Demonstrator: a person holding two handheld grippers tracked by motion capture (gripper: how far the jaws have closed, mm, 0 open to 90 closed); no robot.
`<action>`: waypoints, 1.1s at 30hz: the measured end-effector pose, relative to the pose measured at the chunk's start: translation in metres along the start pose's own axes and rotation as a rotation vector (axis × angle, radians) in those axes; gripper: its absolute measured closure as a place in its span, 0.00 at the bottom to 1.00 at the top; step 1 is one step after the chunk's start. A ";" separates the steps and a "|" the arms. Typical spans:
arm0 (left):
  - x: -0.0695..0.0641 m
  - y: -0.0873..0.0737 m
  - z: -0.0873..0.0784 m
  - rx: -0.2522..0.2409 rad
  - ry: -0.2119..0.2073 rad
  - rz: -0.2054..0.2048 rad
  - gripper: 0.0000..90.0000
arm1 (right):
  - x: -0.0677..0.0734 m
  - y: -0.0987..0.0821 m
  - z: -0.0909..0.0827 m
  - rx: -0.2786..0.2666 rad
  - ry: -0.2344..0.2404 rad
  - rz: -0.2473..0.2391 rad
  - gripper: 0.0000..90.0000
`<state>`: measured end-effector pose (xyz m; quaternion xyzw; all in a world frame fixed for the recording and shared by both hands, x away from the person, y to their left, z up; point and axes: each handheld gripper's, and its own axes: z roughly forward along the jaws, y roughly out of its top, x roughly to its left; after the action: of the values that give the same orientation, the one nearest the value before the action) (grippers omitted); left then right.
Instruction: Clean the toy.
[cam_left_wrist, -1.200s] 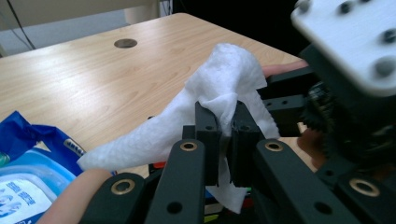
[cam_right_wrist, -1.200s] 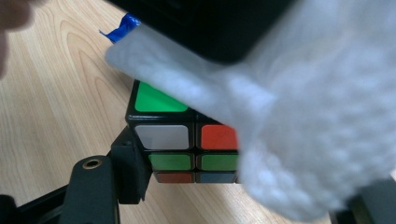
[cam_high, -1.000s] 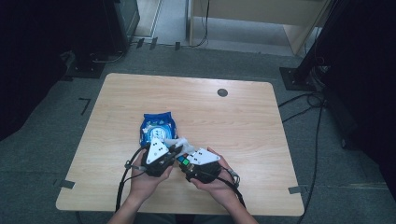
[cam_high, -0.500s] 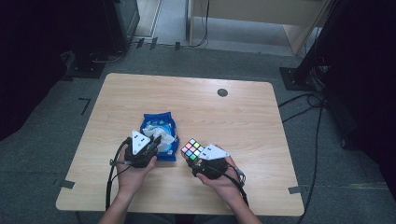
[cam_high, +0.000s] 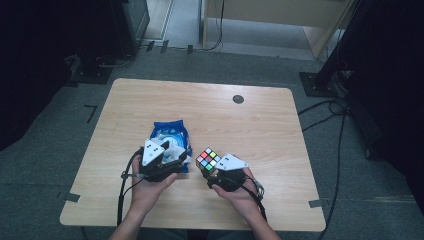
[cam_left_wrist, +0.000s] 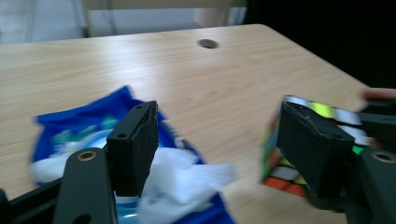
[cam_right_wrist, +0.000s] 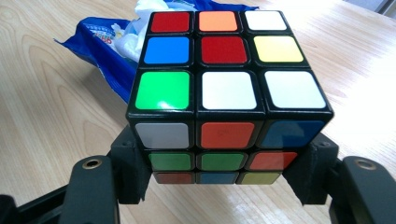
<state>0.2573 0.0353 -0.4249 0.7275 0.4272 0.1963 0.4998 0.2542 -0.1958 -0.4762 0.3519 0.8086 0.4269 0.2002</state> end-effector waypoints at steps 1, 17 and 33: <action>-0.005 0.000 0.001 0.005 -0.019 0.008 0.32 | 0.001 0.000 0.000 0.000 0.002 0.005 0.39; -0.038 -0.010 0.024 0.152 -0.125 0.073 0.28 | 0.018 0.001 0.003 -0.043 0.032 -0.019 0.39; -0.033 -0.010 0.027 0.200 -0.150 0.064 0.37 | 0.028 0.001 0.003 -0.073 -0.015 -0.095 0.39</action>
<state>0.2538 -0.0051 -0.4406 0.7997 0.3824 0.1134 0.4488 0.2373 -0.1728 -0.4780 0.3090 0.8068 0.4433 0.2391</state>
